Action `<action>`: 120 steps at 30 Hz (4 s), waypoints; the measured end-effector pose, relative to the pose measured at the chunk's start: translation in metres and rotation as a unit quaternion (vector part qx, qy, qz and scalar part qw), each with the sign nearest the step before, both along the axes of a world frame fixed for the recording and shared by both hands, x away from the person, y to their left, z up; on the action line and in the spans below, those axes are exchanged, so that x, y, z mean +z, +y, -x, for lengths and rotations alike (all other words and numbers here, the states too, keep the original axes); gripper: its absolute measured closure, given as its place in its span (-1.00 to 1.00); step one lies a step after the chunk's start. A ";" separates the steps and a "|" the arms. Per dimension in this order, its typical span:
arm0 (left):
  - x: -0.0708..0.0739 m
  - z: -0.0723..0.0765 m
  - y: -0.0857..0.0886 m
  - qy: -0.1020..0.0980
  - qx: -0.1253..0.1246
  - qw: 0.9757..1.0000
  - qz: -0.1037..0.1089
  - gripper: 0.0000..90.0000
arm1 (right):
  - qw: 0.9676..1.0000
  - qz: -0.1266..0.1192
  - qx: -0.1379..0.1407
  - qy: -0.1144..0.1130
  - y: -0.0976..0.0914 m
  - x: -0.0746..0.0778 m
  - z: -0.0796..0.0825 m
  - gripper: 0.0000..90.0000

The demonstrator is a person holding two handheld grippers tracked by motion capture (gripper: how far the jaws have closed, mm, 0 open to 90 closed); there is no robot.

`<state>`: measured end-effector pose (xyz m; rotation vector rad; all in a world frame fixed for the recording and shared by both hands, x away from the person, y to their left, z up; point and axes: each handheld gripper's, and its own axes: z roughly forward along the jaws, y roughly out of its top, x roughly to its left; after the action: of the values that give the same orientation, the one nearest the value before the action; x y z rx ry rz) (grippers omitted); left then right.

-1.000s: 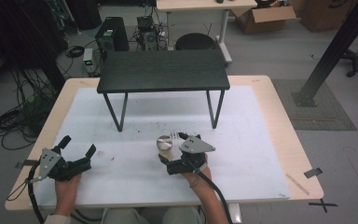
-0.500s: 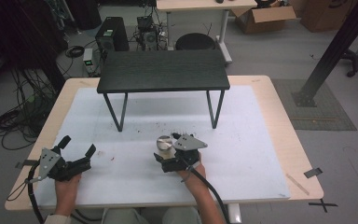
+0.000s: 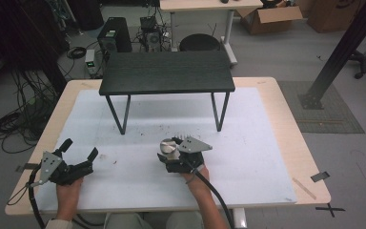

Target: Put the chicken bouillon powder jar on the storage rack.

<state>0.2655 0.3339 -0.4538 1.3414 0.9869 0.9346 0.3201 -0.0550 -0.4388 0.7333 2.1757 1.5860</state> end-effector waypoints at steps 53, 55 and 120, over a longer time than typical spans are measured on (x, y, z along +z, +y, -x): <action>0.000 0.000 0.000 0.002 0.000 1.000 0.000 -0.99 | 0.999 -0.015 0.040 0.000 -0.008 0.051 -0.003 -0.05; 0.000 0.000 0.000 0.002 0.000 1.000 -0.001 -0.99 | 0.999 -0.019 0.041 0.001 -0.009 0.058 -0.004 -0.05; 0.000 -0.001 0.000 0.004 0.001 1.000 0.000 -0.99 | 0.995 -0.038 0.094 0.001 0.010 0.196 -0.062 -0.05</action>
<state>0.2665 0.3338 -0.4535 1.3457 0.9946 0.9305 0.3824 -0.0447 -0.2425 0.5666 2.2540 1.7677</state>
